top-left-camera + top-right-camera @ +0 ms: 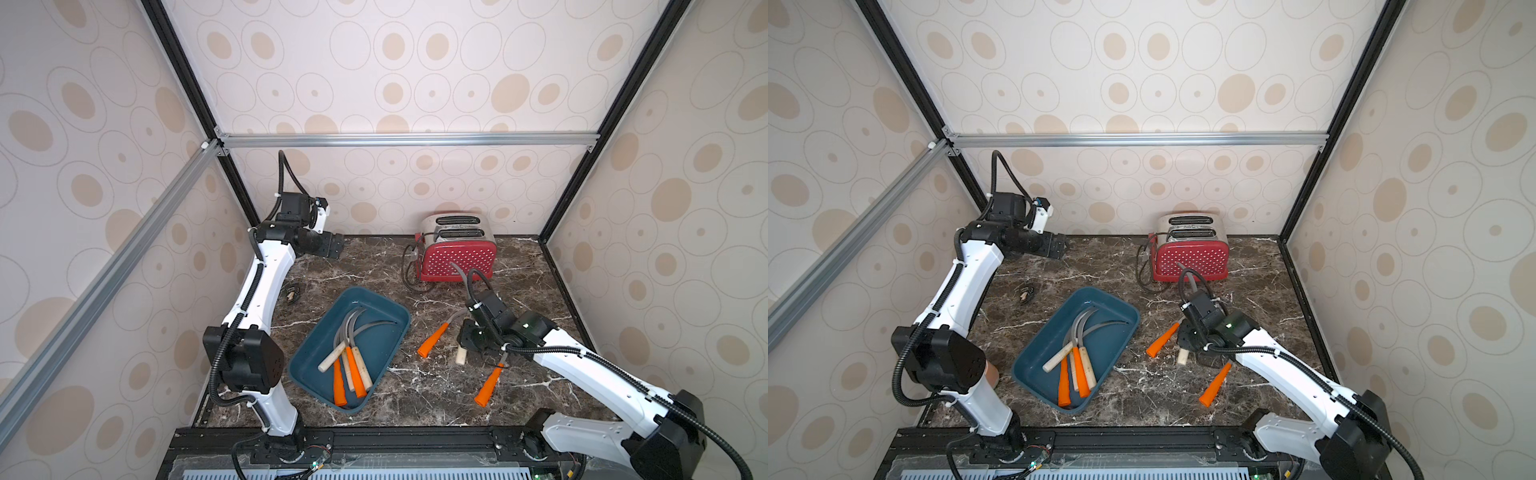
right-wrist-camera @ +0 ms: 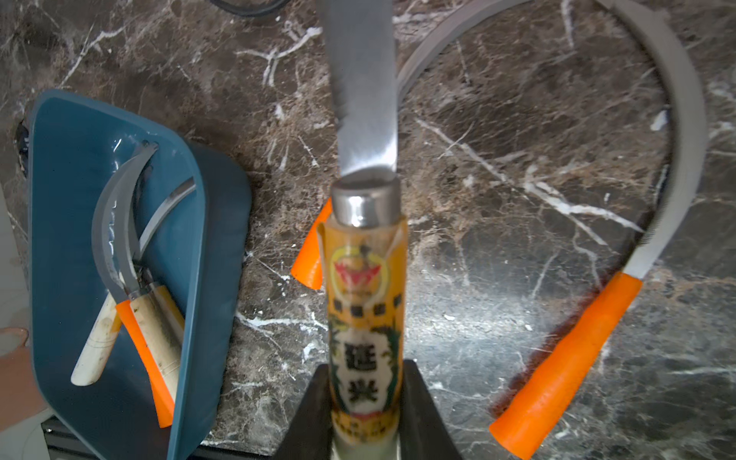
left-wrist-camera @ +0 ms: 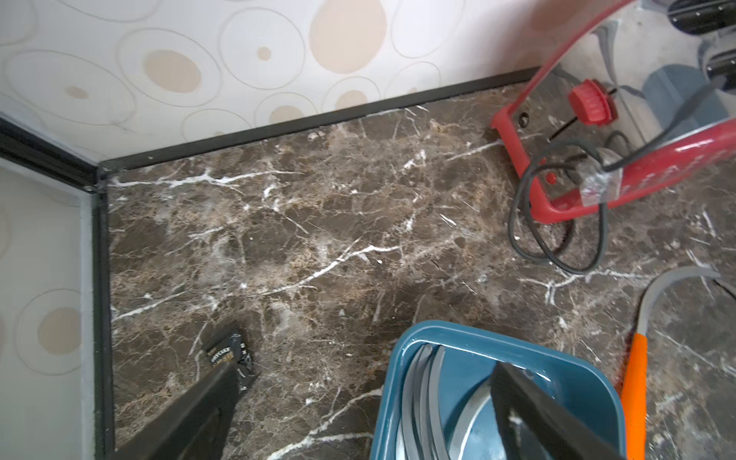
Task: Put small sickles into storage boxes
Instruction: Place the sickle in the storage box.
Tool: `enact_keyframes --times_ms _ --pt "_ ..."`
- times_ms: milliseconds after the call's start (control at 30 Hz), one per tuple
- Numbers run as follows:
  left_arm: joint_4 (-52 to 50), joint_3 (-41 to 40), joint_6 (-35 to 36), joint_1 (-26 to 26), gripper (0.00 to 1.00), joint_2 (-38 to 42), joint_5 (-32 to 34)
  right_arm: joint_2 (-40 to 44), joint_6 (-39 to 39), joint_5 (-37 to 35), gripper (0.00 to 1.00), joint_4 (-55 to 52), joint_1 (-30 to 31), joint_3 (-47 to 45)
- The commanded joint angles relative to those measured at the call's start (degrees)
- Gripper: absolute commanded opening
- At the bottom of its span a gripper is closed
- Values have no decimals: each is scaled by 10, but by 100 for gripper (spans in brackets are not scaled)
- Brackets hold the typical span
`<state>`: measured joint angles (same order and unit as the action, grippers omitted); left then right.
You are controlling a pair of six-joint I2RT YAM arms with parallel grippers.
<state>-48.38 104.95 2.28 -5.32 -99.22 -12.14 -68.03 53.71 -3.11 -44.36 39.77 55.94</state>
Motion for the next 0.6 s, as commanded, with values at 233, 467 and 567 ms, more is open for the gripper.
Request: enact_keyframes --times_ms 233,467,567 --pt "22 17 -13 -5 99 -5 87 -112 28 6 5 69 80 91" --pt "35 14 -12 -1 99 10 109 -219 29 33 5 98 135 166" --pt "37 18 -13 0 99 14 111 -253 38 55 5 115 147 188"
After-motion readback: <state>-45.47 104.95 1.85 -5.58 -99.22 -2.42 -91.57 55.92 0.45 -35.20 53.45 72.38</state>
